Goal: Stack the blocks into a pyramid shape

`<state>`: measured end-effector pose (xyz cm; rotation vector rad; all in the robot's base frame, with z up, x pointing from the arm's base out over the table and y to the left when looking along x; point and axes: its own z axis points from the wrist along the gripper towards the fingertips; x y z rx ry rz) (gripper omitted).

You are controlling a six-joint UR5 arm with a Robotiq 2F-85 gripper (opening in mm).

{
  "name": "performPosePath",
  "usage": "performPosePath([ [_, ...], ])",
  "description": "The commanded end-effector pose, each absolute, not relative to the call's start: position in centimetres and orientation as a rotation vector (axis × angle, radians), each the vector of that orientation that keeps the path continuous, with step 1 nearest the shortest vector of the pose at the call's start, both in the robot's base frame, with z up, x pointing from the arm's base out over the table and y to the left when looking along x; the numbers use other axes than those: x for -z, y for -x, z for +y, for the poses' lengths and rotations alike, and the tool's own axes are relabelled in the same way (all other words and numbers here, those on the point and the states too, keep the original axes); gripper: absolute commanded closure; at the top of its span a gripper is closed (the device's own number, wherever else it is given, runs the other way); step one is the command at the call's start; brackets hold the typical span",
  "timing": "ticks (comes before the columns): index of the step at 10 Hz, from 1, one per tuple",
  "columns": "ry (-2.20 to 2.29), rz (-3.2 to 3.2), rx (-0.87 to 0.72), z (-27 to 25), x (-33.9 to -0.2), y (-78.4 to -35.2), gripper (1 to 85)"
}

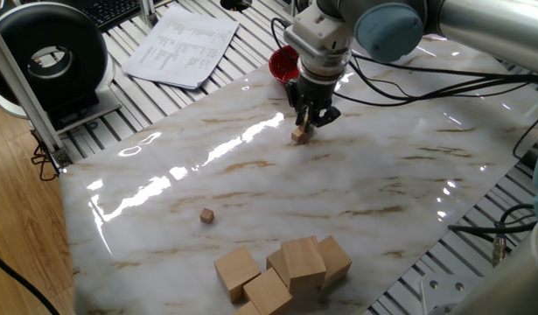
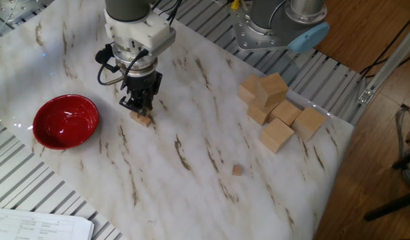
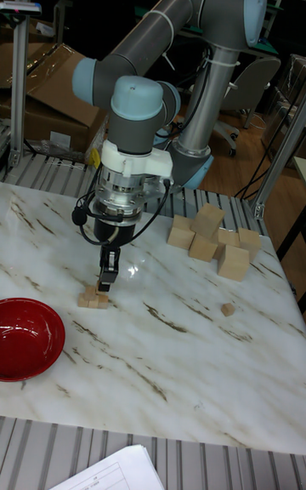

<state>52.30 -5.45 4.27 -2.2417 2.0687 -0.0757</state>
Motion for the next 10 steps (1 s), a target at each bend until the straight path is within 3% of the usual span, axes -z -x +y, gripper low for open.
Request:
performPosePath([
  [1, 2.265, 2.045, 0.080, -5.58, -4.47, -52.44, 71.0],
  [10, 2.214, 2.115, 0.048, -5.34, -4.34, -52.16, 71.0],
])
